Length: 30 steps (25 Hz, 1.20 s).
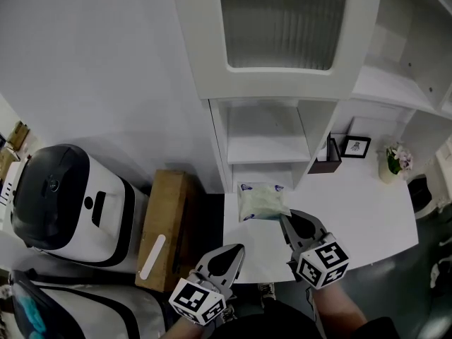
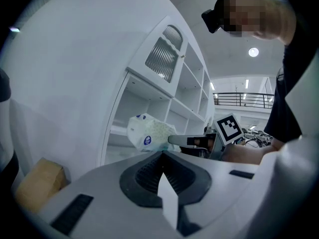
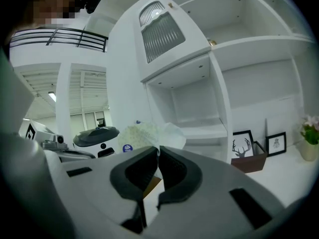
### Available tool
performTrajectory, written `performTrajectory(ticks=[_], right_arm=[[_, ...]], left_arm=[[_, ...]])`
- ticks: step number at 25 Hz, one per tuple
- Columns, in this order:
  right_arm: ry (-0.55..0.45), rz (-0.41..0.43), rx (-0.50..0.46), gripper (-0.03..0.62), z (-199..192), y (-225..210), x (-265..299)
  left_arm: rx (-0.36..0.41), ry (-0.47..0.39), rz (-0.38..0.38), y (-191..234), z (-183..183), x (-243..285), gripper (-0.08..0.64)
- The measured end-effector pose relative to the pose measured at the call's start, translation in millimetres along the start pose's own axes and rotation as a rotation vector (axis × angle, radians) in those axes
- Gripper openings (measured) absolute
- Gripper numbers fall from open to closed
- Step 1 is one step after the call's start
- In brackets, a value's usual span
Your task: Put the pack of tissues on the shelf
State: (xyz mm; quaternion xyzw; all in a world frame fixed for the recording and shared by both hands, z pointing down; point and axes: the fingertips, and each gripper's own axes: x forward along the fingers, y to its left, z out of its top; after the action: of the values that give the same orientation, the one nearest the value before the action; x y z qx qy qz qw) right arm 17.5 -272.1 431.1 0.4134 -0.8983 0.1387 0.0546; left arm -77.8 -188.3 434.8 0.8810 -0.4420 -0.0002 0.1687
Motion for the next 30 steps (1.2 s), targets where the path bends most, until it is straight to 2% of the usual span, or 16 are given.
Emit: performTrajectory(ticks=[15,30], right_arm=[[-0.022,0.048,-0.033,0.006,32,-46,32],[-0.025,0.031,-0.042,0.006,60,-95,73]], left_arm=[[0.015,-0.019,0.058,9,14,50,-0.002],[0.032,-0.035,0.105,19,27,88,-0.002]])
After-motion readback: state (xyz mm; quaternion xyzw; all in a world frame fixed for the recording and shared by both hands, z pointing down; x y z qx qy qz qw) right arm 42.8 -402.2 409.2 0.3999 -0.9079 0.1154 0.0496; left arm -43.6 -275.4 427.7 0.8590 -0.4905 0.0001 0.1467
